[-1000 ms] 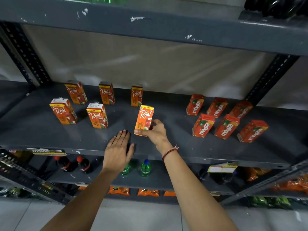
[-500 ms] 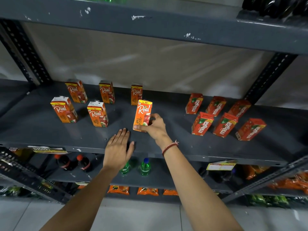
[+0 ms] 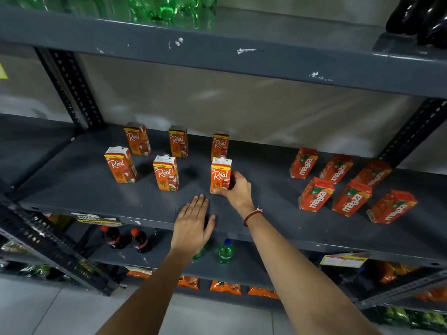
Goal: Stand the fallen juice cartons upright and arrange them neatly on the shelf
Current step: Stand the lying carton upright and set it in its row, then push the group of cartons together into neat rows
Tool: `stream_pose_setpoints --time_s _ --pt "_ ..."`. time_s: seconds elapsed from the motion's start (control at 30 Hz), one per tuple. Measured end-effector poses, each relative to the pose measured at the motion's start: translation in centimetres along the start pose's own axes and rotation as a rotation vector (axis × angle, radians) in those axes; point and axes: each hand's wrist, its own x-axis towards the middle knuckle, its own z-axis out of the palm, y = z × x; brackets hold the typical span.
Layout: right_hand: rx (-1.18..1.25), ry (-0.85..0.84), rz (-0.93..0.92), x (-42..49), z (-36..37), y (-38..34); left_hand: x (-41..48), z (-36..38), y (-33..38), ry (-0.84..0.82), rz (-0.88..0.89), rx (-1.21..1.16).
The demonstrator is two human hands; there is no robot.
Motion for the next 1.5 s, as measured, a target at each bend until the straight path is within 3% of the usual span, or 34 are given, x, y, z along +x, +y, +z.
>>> stream_pose_setpoints --time_s 0.5,0.77,0.9,1.03,1.3,1.4,1.5 --pt "-0.091 -0.08 -0.082 0.8 1.7 1.8 0.1 0.0 0.0 0.019 0.027 -0.018" --pt "-0.02 -0.11 -0.083 0.4 1.1 1.9 0.1 0.6 -0.2 0.045 0.038 0.01" --pt "0.098 0.091 -0.08 -1.8 -1.1 3.2 0.1 1.2 0.5 0.127 -0.018 -0.048" --pt "0.128 0.35 -0.064 -5.4 -6.0 6.4 0.1 2.1 5.8 0.202 -0.031 -0.237" --pt "0.074 0.839 0.103 -8.9 -16.7 12.3 3.1 6.3 20.2 0.033 0.055 -0.406" --pt "-0.053 0.875 0.184 -7.6 -19.0 13.3 4.2 7.4 22.9 0.026 -0.006 -0.429" --pt "-0.092 0.79 0.209 -6.1 -19.7 13.5 5.0 8.4 24.7 0.079 -0.119 -0.446"
